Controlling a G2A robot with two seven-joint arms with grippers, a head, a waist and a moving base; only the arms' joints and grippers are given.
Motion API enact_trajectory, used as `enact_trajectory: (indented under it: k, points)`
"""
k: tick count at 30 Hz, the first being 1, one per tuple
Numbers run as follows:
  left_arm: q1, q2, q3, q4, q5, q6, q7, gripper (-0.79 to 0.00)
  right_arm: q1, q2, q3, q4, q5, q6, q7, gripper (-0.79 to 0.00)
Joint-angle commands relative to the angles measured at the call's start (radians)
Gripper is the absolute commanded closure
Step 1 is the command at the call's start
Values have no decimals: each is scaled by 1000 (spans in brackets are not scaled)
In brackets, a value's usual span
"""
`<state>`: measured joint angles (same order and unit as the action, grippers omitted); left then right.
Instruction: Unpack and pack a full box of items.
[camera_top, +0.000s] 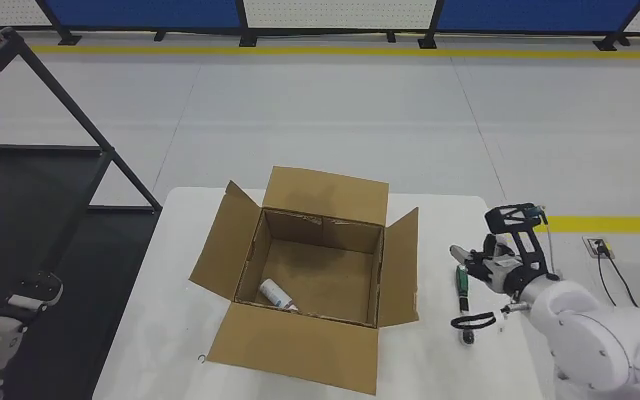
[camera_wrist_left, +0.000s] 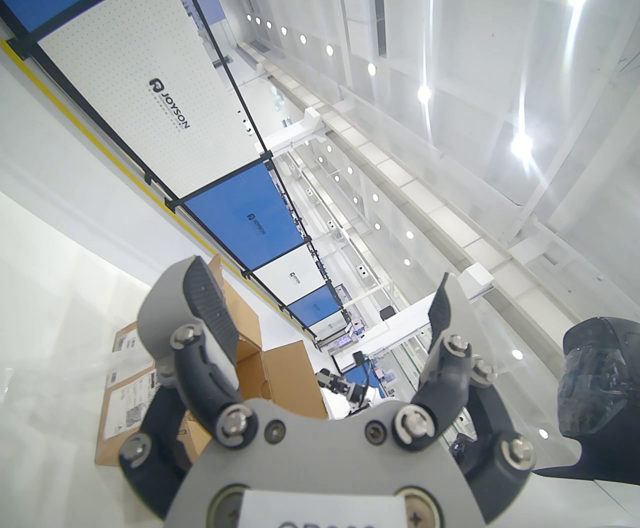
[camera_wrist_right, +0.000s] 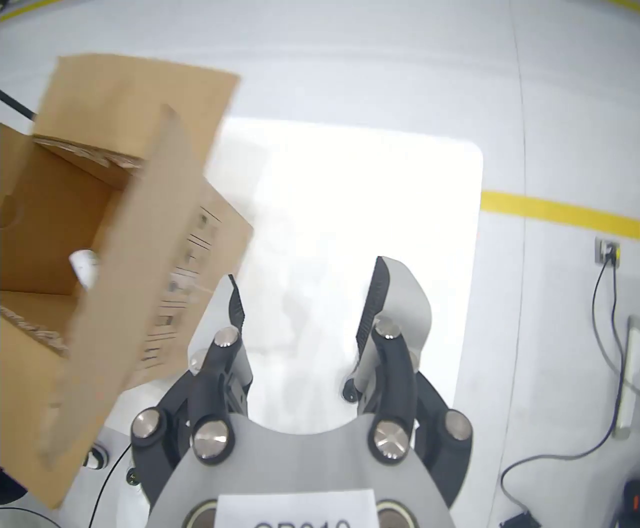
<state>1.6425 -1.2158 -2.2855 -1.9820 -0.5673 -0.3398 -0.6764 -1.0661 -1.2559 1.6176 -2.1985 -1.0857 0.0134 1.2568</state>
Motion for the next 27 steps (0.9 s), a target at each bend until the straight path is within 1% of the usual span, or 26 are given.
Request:
enact_trajectory:
  k: [1, 2, 4, 7, 11, 13, 14, 17, 20, 24, 25, 27]
  points:
    - [0, 0, 0, 0, 0, 0, 0, -785, 66, 1, -61, -42, -1, -17, 31, -471]
    - [0, 0, 0, 0, 0, 0, 0, -785, 101, 1, -102, -51, -3, -28, 51, -456]
    - [0, 0, 0, 0, 0, 0, 0, -785, 185, -2, -190, -45, -19, -37, 86, -449]
    - [0, 0, 0, 0, 0, 0, 0, -785, 333, -15, -354, 27, -19, -43, 123, -440]
    - [0, 0, 0, 0, 0, 0, 0, -785, 537, -49, -569, 205, 34, -35, 138, -437]
    - [0, 0, 0, 0, 0, 0, 0, -785, 633, -72, -657, 312, 97, -39, 130, -419]
    - [0, 0, 0, 0, 0, 0, 0, -785, 679, -85, -699, 367, 129, -43, 130, -422]
    - [0, 0, 0, 0, 0, 0, 0, -785, 809, -128, -826, 541, 235, -76, 142, -409]
    - [0, 0, 0, 0, 0, 0, 0, -785, 911, -176, -941, 702, 311, -111, 134, -471]
    - [0, 0, 0, 0, 0, 0, 0, -785, 1011, -245, -1073, 891, 382, -149, 131, -480]
    - [0, 0, 0, 0, 0, 0, 0, -785, 1028, -263, -1102, 940, 401, -165, 126, -536]
    - [0, 0, 0, 0, 0, 0, 0, -785, 1060, -299, -1147, 1032, 443, -194, 122, -579]
